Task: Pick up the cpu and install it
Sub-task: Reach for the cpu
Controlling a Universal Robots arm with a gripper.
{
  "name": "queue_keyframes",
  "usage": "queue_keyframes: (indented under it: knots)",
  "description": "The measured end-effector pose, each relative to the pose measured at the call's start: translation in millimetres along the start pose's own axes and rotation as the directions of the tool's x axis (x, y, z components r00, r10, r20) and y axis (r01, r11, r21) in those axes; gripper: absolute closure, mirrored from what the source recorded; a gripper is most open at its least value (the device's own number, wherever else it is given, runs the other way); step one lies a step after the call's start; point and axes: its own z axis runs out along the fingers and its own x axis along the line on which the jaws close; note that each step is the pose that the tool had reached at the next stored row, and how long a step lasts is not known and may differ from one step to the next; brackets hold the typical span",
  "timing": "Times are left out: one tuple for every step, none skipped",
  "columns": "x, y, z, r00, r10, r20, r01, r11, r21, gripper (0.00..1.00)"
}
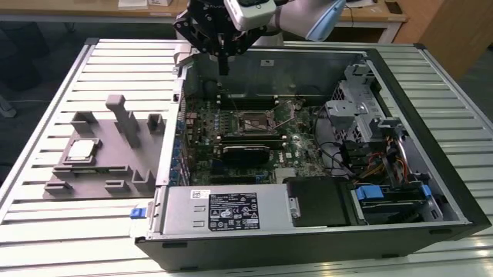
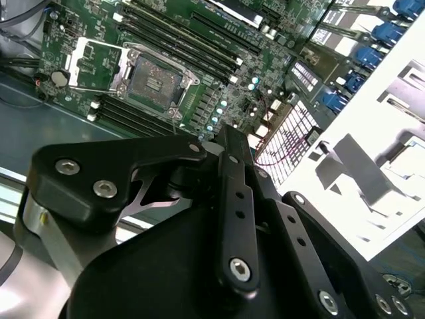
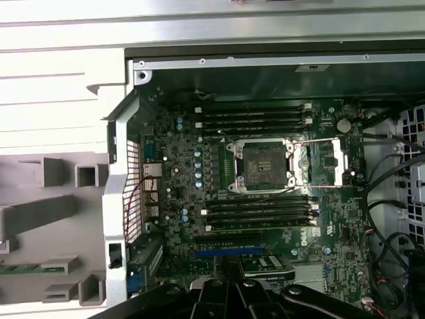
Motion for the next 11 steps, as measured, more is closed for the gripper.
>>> queue_keyframes:
  knots:
    - [1.0,-0.1,-0.1,1.0000,0.000,0.0000,0.000,1.0000,0.0001,0.89]
    - [2.1,-0.2,-0.1,1.0000,0.000,0.0000,0.000,1.0000,0.0001,0.89]
    - [3.2,-0.2,-0.1,1.0000,0.000,0.0000,0.000,1.0000,0.0001,0.89]
    - [4.5,-0.3,-0.1,1.0000,0.000,0.0000,0.000,1.0000,0.0000,0.89]
    - [5.8,-0.4,-0.2,1.0000,0.000,0.0000,0.000,1.0000,0.0001,0.89]
    - [7.3,-0.5,-0.2,1.0000,0.000,0.0000,0.000,1.0000,0.0000,0.89]
    - [8.7,-0.6,-0.2,1.0000,0.000,0.0000,0.000,1.0000,0.0001,0.89]
    - [10.1,-0.7,-0.3,1.0000,0.000,0.0001,0.000,1.0000,0.0001,0.89]
    - [11.6,-0.9,-0.3,1.0000,0.000,0.0001,0.000,1.0000,0.0001,0.89]
    - [13.1,-1.0,-0.4,1.0000,0.000,0.0002,0.000,1.0000,0.0001,0.89]
    - [14.3,-1.1,-0.4,1.0000,0.000,0.0002,0.000,1.0000,0.0001,0.89]
